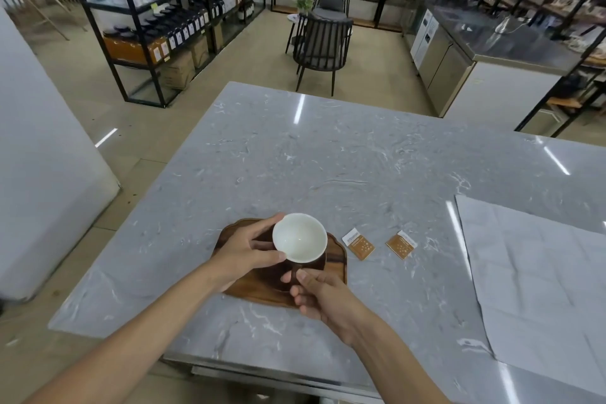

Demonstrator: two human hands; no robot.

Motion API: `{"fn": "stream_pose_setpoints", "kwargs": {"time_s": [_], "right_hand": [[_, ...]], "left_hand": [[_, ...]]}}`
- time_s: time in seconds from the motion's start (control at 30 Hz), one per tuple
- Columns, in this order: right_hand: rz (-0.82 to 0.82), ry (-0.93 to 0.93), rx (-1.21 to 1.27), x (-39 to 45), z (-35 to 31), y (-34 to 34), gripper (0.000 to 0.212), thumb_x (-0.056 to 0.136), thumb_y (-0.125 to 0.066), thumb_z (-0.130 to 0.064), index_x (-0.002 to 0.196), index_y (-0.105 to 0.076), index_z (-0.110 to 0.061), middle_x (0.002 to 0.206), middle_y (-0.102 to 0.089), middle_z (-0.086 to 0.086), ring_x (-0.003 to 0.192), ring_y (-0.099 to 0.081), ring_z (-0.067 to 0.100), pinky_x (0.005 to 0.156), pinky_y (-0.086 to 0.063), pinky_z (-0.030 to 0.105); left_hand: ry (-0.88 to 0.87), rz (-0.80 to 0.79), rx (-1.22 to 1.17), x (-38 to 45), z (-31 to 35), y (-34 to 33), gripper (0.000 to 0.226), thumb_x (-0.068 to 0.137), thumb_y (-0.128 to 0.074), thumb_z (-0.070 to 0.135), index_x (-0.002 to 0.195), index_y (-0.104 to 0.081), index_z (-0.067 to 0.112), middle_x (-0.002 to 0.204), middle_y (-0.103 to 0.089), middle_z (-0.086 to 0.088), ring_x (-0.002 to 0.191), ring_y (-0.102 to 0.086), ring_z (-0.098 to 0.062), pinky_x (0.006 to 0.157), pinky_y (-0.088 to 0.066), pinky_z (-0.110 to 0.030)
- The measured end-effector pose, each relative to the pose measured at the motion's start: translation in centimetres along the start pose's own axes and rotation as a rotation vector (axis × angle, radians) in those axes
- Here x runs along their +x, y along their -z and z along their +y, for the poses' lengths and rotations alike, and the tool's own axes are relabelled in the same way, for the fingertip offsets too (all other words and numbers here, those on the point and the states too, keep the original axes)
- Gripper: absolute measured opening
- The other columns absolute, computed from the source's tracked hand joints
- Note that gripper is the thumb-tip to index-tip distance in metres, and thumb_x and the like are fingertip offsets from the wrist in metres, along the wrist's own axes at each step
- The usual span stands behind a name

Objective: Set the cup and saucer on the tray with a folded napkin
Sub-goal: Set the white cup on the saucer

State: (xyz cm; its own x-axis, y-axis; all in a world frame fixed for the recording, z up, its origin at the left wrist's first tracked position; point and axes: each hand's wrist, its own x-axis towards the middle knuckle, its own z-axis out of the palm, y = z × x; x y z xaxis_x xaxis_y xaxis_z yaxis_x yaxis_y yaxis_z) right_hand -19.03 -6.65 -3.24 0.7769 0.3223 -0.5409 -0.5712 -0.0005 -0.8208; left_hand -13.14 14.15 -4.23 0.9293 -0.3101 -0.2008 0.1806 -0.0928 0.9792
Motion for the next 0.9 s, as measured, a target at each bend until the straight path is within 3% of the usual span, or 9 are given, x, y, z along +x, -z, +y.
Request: {"fn": "stream_pose_setpoints", "kwargs": {"time_s": [0.2,0.4,0.63,0.7,0.8,0.87,0.9], "right_hand": [[0.041,-0.015,-0.031,0.4,0.7,-1.1,0.033,0.109,-0.049,-0.029,0.112,-0.077,-0.011,0.080,-0.071,-0.003,0.071,-0.066,0.005,0.062,-0.054,0.016],[0.027,-0.026,-0.025,0.7,1.1,-1.1,0.032,0.108,-0.050,-0.030,0.109,-0.079,-0.015,0.085,-0.073,0.000,0.075,-0.068,0.007,0.068,-0.056,0.020],[0.029,0.001,-0.049,0.8,1.5,-1.0,0.032,0.104,-0.055,-0.043,0.109,-0.080,-0.023,0.098,-0.080,0.004,0.077,-0.070,0.008,0.072,-0.058,0.024],[0.116,0.061,-0.136,0.8,1.8,-0.8,0.034,0.101,-0.058,-0.047,0.098,-0.080,-0.022,0.091,-0.081,0.004,0.069,-0.068,0.008,0.064,-0.057,0.023],[0.466,0.291,-0.355,1.1,1.9,0.2,0.040,0.096,-0.062,-0.051,0.074,-0.073,-0.019,0.067,-0.074,-0.002,0.057,-0.062,0.005,0.060,-0.050,0.026],[0.650,0.409,-0.406,1.5,1.5,1.2,0.030,0.093,-0.067,-0.048,0.074,-0.068,-0.025,0.069,-0.072,-0.011,0.063,-0.065,0.002,0.064,-0.048,0.025],[0.659,0.444,-0.382,1.7,1.3,1.5,0.018,0.092,-0.070,-0.045,0.085,-0.069,-0.029,0.078,-0.074,-0.016,0.074,-0.068,-0.001,0.069,-0.050,0.022]], "left_hand": [[0.009,0.002,0.018,-0.6,-0.6,0.6,0.082,0.076,-0.083,0.012,0.146,-0.049,0.037,0.146,-0.056,0.013,0.124,-0.063,-0.015,0.110,-0.048,-0.040],[-0.002,0.009,0.065,-0.9,-0.9,1.1,0.081,0.077,-0.084,0.012,0.145,-0.049,0.042,0.147,-0.055,0.017,0.124,-0.063,-0.012,0.111,-0.048,-0.040],[-0.023,-0.058,0.122,-0.8,-1.1,1.5,0.082,0.084,-0.080,0.012,0.152,-0.040,0.033,0.151,-0.051,0.012,0.130,-0.059,-0.011,0.117,-0.040,-0.042],[-0.023,-0.056,0.129,-0.9,-1.3,1.6,0.080,0.083,-0.082,0.017,0.148,-0.042,0.042,0.149,-0.053,0.017,0.129,-0.060,-0.009,0.115,-0.041,-0.036],[-0.030,-0.007,0.131,-1.0,-1.4,1.6,0.076,0.081,-0.083,0.021,0.137,-0.044,0.053,0.140,-0.058,0.026,0.126,-0.059,-0.001,0.108,-0.043,-0.024],[-0.048,0.004,0.142,-1.1,-1.5,1.4,0.072,0.082,-0.083,0.020,0.137,-0.047,0.051,0.137,-0.059,0.029,0.126,-0.059,0.001,0.102,-0.046,-0.014],[-0.053,0.007,0.147,-1.1,-1.5,1.3,0.072,0.082,-0.083,0.019,0.137,-0.048,0.050,0.136,-0.059,0.031,0.126,-0.058,0.003,0.098,-0.046,-0.009]]}}
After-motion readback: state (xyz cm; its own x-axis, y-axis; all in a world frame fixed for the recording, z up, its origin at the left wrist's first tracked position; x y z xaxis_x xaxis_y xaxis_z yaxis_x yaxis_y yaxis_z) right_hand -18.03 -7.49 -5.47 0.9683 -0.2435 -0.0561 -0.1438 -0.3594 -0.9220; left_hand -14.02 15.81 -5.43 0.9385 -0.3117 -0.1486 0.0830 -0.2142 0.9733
